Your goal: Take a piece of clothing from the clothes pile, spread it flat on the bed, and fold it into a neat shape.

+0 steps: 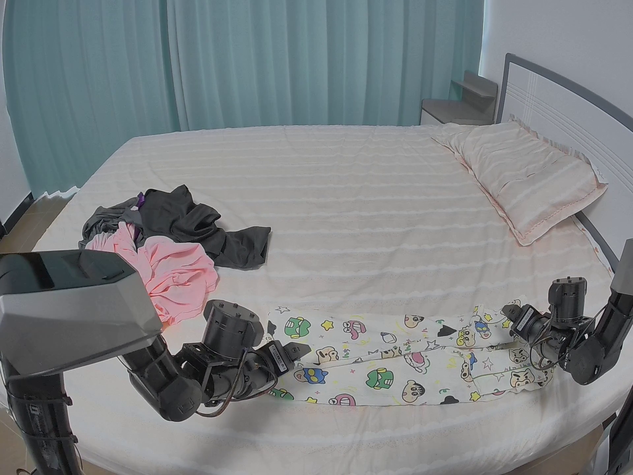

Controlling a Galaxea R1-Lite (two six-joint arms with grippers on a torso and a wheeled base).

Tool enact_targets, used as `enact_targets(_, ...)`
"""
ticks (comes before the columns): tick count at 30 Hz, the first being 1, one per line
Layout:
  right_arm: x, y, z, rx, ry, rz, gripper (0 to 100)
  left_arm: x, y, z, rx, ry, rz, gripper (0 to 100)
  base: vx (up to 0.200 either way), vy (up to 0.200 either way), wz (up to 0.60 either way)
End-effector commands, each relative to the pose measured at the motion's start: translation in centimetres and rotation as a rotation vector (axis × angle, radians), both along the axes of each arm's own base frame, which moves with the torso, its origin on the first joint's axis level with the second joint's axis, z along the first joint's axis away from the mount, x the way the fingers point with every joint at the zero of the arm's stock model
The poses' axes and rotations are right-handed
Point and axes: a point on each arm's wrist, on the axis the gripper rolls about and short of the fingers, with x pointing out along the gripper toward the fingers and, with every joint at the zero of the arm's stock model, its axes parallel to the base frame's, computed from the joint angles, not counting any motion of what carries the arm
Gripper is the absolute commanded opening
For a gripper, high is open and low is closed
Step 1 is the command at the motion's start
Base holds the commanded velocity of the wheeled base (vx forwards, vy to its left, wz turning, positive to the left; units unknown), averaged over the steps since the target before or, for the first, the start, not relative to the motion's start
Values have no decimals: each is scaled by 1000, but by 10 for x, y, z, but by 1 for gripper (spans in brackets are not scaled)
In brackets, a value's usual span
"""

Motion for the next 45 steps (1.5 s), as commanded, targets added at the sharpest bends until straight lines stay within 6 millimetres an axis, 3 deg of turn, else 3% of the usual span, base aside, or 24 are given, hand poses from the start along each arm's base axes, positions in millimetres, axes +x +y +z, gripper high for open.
enact_targets(1, 1, 0, 0, 1, -3, 0, 100, 1, -3, -17, 28, 34, 4, 100, 0, 0, 0)
enact_targets(14, 0, 0, 0, 3, 0, 1, 100, 15, -10, -9, -6, -14, 57, 100, 0, 0, 0)
enact_targets(20, 0, 1, -1, 1, 3, 3, 100, 19, -9, -16, -4, 1, 69, 100, 0, 0, 0)
enact_targets(21, 0, 1, -1, 1, 2, 3, 100, 19, -9, -16, -2, 3, 72, 0, 0, 0, 0)
enact_targets(27, 0, 1, -1, 1, 3, 5, 100, 18, -4, -14, 5, 5, 83, 0, 0, 0, 0)
enact_targets(34, 0, 3, -1, 2, 3, 9, 100, 26, 4, 3, 7, -30, 131, 0, 0, 0, 0)
enact_targets(45, -1, 3, -2, 1, 8, 11, 100, 53, -9, 35, -3, -146, 98, 0, 0, 0, 0)
